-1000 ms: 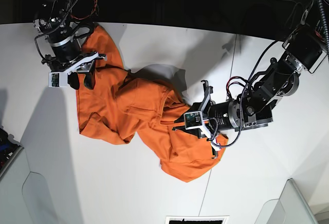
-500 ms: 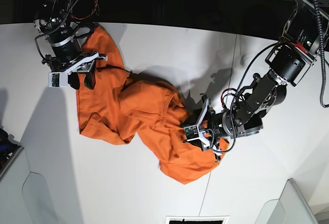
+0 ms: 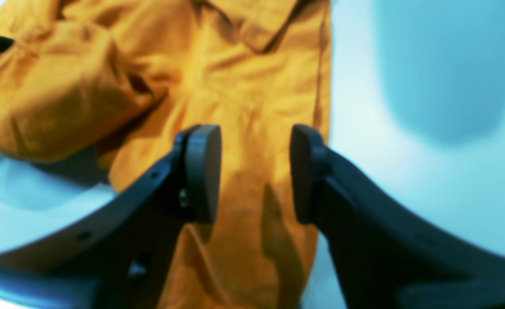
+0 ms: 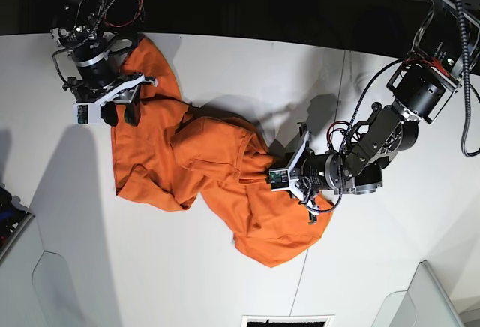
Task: Layout the t-shirt on the table in an organized manner, then fold the t-shirt properly
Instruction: 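Lift the shirt and pull the grippers apart to stretch it out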
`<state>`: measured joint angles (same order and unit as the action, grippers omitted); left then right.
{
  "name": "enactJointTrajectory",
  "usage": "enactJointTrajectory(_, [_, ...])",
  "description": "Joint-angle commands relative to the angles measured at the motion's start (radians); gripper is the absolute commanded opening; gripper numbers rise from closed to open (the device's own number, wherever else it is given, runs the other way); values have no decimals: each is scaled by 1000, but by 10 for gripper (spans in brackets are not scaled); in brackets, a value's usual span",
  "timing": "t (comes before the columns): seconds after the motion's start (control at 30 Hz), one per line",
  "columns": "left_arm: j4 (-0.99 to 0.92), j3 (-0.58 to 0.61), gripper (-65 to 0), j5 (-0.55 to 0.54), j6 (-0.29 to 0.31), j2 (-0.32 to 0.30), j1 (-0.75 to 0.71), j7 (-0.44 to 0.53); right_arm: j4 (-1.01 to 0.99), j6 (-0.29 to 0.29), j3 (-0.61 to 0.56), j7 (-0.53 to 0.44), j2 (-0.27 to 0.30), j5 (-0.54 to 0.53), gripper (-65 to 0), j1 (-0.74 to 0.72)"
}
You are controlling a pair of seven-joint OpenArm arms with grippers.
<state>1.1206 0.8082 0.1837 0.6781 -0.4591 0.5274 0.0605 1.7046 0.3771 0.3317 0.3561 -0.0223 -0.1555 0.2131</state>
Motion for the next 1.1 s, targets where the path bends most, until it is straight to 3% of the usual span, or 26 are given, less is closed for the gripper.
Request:
enactJointTrajectory(0.0, [11,-8,-650,-8,0,-4,29,18,-12,0,1,-23,3,-4,-389,-23])
enactJointTrajectory(0.17, [42,-8,-650,-80,0,-29,34,19,-196,1,1,-47,26,17,-389,-101])
enactJointTrajectory(0.33, [182,-8,-650,-205,0,-131,33,18,-327,0,1,-47,73,18,-389,-166])
enactJointTrajectory(0.6, [304,-8,-650,-301,16,-290,3,18,-333,0,37,-47,153,17,-389,-171])
enactJointTrajectory(0.87, [392,-12,-650,-441,20,-416,-86,18,-333,0,153,-49,159,-10,-389,-171])
enactJointTrajectory(1.07, [470,-12,-650,-451,20,-517,-135,2,-333,-8,180,-61,199,-14,-389,-171])
